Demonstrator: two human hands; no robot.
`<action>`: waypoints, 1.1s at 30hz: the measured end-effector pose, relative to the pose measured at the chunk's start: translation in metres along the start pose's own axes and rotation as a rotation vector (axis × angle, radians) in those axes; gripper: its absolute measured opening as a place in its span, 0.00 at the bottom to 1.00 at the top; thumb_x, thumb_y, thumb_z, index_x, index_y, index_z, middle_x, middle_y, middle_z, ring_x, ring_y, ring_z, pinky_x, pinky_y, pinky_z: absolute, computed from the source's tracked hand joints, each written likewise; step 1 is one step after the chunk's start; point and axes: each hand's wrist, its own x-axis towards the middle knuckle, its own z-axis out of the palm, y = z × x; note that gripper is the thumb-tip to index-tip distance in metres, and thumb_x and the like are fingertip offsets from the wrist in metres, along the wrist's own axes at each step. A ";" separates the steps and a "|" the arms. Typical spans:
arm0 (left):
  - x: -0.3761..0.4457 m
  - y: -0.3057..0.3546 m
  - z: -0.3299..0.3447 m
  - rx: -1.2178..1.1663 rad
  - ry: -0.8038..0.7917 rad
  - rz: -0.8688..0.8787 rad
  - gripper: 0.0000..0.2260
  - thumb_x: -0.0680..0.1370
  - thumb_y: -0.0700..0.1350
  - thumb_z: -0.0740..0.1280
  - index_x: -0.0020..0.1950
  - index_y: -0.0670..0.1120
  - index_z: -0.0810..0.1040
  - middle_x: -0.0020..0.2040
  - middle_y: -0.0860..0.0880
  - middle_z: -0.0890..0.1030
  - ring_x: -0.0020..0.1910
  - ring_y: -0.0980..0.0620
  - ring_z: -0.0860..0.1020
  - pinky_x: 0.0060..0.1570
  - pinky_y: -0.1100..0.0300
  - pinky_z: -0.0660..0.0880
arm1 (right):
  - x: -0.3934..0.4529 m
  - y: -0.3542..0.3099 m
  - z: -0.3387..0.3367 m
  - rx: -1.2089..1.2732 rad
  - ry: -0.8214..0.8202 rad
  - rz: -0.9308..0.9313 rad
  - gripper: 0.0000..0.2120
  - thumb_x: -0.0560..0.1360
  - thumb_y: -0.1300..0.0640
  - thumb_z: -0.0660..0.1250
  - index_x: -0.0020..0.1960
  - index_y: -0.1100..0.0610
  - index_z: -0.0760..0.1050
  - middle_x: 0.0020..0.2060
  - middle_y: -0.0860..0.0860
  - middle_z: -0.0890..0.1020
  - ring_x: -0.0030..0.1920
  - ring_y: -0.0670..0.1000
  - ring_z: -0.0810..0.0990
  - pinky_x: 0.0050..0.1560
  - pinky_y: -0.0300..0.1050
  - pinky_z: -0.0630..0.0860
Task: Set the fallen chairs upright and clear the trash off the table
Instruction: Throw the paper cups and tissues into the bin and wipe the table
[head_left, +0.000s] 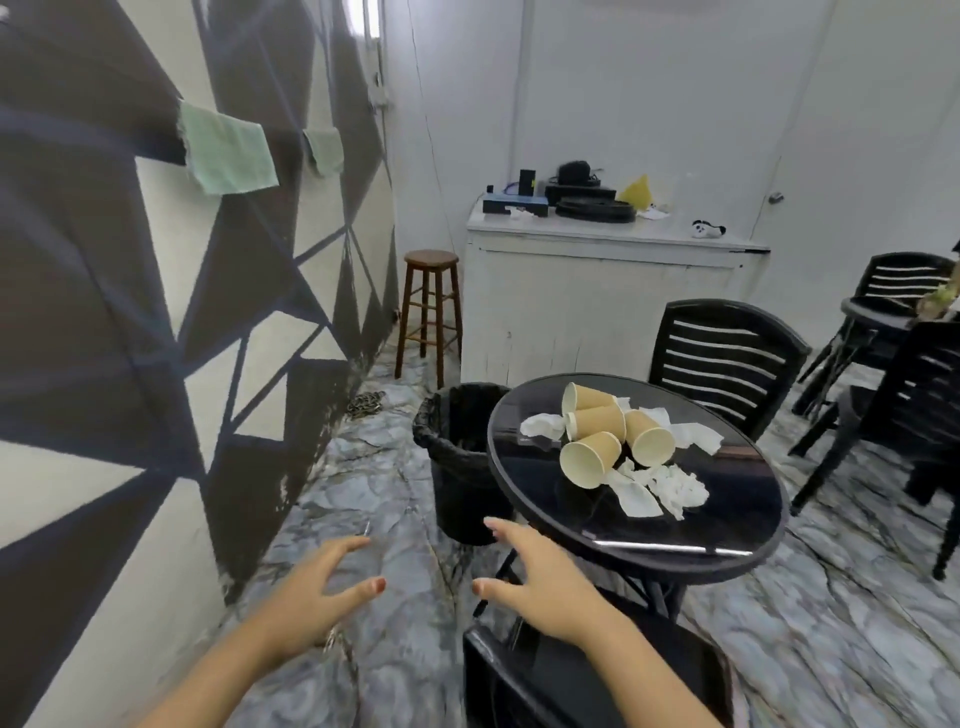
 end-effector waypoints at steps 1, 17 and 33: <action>0.000 -0.007 -0.004 0.031 0.010 -0.010 0.43 0.54 0.82 0.55 0.62 0.61 0.66 0.66 0.55 0.69 0.64 0.58 0.68 0.63 0.61 0.65 | 0.014 -0.005 0.010 -0.019 -0.049 0.002 0.39 0.68 0.35 0.65 0.73 0.44 0.55 0.71 0.44 0.64 0.71 0.47 0.62 0.70 0.48 0.62; 0.003 -0.059 -0.025 0.353 0.030 -0.281 0.61 0.47 0.83 0.38 0.73 0.51 0.59 0.75 0.50 0.59 0.74 0.52 0.56 0.71 0.60 0.54 | 0.126 -0.007 0.075 -0.455 -0.391 -0.014 0.41 0.72 0.39 0.63 0.76 0.49 0.47 0.75 0.50 0.55 0.72 0.55 0.58 0.68 0.52 0.64; 0.059 -0.044 -0.021 0.444 0.051 -0.359 0.36 0.71 0.66 0.59 0.74 0.51 0.58 0.76 0.50 0.58 0.75 0.51 0.55 0.72 0.55 0.54 | 0.180 0.004 0.062 -0.426 -0.439 -0.062 0.41 0.71 0.40 0.65 0.75 0.51 0.49 0.75 0.52 0.57 0.73 0.55 0.57 0.70 0.52 0.62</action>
